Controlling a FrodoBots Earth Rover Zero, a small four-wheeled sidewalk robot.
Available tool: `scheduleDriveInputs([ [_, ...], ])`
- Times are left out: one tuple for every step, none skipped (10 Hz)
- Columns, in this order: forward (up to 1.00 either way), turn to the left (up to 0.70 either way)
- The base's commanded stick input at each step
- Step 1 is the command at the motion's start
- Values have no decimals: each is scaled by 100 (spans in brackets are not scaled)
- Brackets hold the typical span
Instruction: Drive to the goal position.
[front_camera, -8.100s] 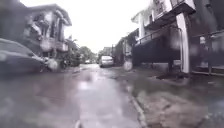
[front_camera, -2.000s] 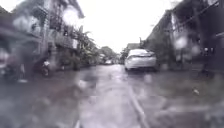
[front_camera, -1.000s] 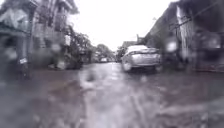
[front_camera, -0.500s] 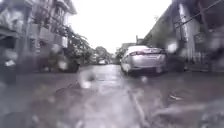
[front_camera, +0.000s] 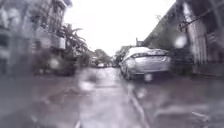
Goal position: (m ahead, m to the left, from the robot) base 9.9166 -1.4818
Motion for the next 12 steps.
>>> scheduleDriveInputs([
  [100, 0],
  [100, 0],
  [100, 0],
  [100, 0],
  [100, 0],
  [100, 0],
  [100, 0],
  [100, 0],
  [100, 0],
  [100, 0],
  [100, 0],
  [100, 0],
])
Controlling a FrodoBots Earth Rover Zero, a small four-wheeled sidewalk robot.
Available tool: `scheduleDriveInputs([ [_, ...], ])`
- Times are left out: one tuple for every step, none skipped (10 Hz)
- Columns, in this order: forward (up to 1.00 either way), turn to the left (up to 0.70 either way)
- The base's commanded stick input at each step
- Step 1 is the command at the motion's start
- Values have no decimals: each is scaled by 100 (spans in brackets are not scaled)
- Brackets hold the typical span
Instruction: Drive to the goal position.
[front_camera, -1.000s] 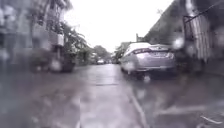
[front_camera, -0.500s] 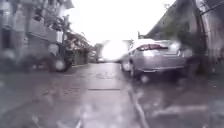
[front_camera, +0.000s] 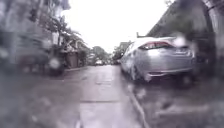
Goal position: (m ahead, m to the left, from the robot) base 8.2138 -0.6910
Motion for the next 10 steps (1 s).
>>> scheduleDriveInputs([
  [100, 0],
  [100, 0],
  [100, 25],
  [100, 27],
  [100, 27],
  [100, 27],
  [100, 9],
  [100, 0],
  [100, 0],
  [100, 0],
])
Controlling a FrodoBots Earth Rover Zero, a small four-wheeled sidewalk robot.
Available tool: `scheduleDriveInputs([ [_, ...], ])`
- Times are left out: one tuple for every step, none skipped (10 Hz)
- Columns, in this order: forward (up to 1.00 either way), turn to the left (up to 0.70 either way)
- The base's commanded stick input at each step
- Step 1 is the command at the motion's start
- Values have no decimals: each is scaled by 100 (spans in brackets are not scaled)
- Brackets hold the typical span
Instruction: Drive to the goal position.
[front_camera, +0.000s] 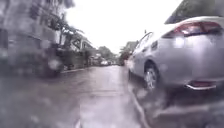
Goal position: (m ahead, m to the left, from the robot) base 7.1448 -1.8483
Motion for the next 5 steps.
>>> scheduleDriveInputs([
  [100, 0],
  [100, 0],
  [100, 0],
  [100, 0],
  [100, 0],
])
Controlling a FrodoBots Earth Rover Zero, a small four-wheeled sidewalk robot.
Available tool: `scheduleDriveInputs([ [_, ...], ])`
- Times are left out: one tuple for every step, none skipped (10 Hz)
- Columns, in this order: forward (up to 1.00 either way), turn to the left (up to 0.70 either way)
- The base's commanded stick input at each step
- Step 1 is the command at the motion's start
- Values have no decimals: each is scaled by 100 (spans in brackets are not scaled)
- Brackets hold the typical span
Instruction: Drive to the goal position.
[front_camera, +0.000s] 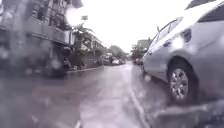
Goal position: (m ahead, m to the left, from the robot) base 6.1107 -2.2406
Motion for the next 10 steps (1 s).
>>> scheduleDriveInputs([
  [100, 0],
  [100, 0],
  [100, 0],
  [100, 0],
  [100, 0],
  [100, 0],
  [100, 0],
  [100, 0],
  [100, 0],
  [100, 0],
])
